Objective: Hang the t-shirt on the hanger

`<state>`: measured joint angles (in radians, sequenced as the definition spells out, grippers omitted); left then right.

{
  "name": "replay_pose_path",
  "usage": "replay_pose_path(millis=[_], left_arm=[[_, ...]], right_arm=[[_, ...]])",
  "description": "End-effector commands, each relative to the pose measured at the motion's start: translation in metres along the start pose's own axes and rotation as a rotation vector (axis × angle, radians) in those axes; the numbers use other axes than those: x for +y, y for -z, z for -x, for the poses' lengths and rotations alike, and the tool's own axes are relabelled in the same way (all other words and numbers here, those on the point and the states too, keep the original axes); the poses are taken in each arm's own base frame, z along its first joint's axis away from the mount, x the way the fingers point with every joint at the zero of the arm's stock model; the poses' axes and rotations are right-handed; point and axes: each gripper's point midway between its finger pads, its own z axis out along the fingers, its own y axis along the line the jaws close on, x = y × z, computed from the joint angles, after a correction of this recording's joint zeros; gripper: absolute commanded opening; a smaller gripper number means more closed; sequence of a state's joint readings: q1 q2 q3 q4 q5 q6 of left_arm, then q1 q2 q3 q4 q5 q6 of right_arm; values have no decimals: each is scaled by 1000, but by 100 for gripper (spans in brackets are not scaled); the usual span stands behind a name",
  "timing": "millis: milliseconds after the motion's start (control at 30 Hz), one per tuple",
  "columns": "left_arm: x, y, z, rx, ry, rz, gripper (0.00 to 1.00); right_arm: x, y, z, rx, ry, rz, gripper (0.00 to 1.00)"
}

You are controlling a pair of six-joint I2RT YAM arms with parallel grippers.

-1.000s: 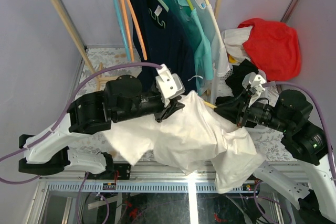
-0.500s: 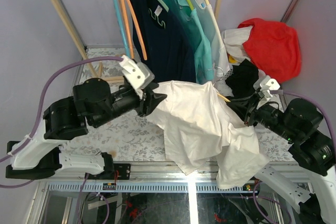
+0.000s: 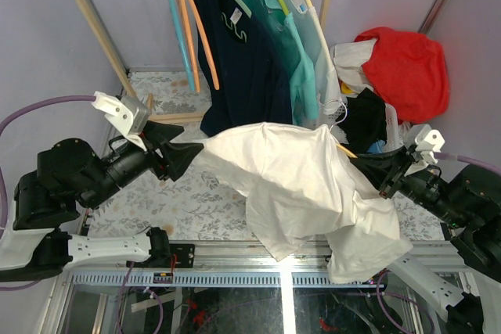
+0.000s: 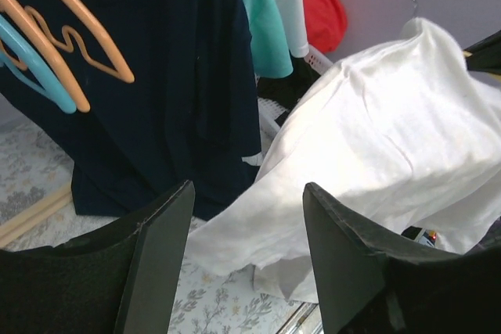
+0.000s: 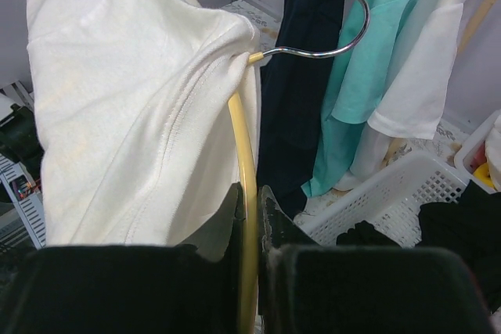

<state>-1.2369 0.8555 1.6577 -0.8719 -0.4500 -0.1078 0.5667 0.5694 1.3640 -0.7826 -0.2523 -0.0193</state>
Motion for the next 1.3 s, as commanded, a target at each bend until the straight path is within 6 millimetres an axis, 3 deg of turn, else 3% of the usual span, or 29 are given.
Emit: replay_pose_path(millis=[0, 167, 367, 800, 900, 967, 1033, 1267], left_arm=[[7, 6, -4, -15, 49, 28, 60], [10, 15, -10, -17, 72, 14, 65], [26, 11, -25, -6, 61, 109, 71], [12, -6, -43, 19, 20, 55, 80], [7, -11, -41, 9, 16, 37, 66], [5, -13, -37, -3, 17, 32, 43], [6, -13, -32, -13, 20, 42, 29], [17, 0, -8, -61, 70, 87, 24]], right_arm=[[0, 10, 36, -120, 22, -12, 0], [-1, 12, 40, -134, 29, -21, 0], [1, 16, 43, -145, 32, -15, 0], [5, 28, 57, -198, 45, -7, 0], [5, 29, 59, -204, 44, -12, 0], [5, 30, 59, -206, 45, -12, 0], [5, 30, 59, -206, 47, -13, 0], [-7, 29, 54, -191, 56, -74, 0]])
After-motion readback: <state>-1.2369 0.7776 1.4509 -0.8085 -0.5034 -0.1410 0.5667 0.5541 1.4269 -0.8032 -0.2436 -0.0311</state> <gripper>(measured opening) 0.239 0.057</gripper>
